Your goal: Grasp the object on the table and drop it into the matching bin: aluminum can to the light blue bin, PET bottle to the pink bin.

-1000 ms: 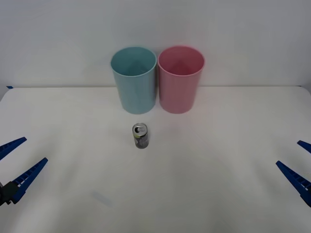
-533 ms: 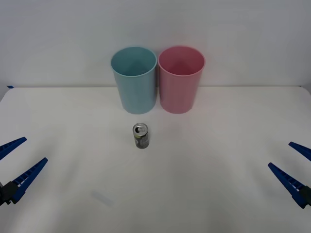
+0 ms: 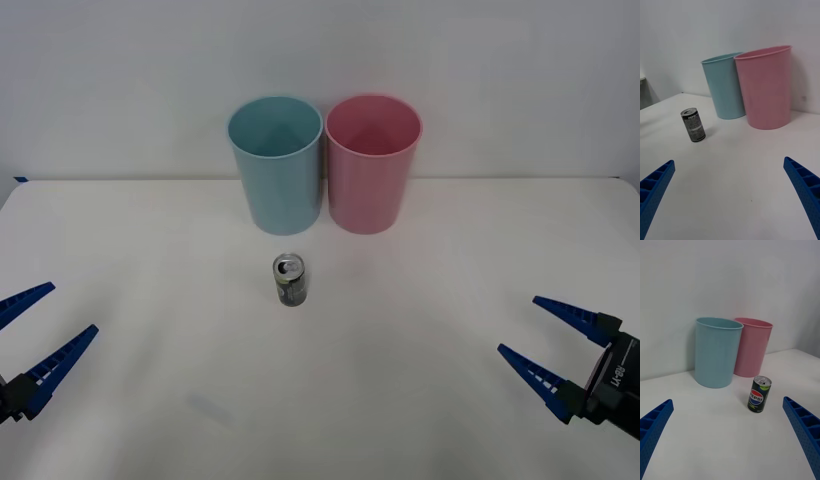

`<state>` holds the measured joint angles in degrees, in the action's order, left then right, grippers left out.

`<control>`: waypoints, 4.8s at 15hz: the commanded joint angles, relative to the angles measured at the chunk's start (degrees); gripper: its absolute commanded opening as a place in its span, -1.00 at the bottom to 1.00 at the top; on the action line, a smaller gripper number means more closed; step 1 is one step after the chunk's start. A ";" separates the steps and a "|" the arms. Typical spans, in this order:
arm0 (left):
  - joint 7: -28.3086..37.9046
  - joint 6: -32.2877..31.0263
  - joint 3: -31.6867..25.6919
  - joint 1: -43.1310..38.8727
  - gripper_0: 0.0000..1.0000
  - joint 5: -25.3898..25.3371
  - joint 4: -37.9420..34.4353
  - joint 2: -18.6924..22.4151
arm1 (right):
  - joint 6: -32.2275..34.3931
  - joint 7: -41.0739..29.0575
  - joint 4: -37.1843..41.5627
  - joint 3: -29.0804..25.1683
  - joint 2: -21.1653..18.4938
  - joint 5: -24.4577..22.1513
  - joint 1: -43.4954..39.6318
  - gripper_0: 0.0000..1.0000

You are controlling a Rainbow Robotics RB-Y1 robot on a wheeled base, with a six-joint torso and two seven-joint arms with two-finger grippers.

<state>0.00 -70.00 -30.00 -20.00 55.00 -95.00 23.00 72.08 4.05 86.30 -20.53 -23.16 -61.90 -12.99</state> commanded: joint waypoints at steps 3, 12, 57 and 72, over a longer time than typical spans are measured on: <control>0.00 0.00 0.00 0.00 1.00 0.00 0.00 0.00 | 0.00 2.80 -7.29 5.42 0.04 -1.21 7.01 1.00; 0.00 0.00 0.00 0.00 1.00 0.00 0.00 0.00 | -8.35 7.11 -14.05 13.50 6.28 -4.28 15.89 1.00; 0.00 0.00 0.00 0.00 1.00 0.00 0.00 0.00 | -30.77 24.78 -37.61 24.22 24.16 -7.10 35.67 -1.00; 0.00 0.00 0.00 0.00 1.00 0.00 0.00 0.00 | -30.50 23.55 -35.15 25.81 24.16 -5.25 35.40 -1.00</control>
<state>0.00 -70.00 -30.00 -20.00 55.00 -95.00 23.00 41.43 27.80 50.69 5.15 1.00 -67.40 22.60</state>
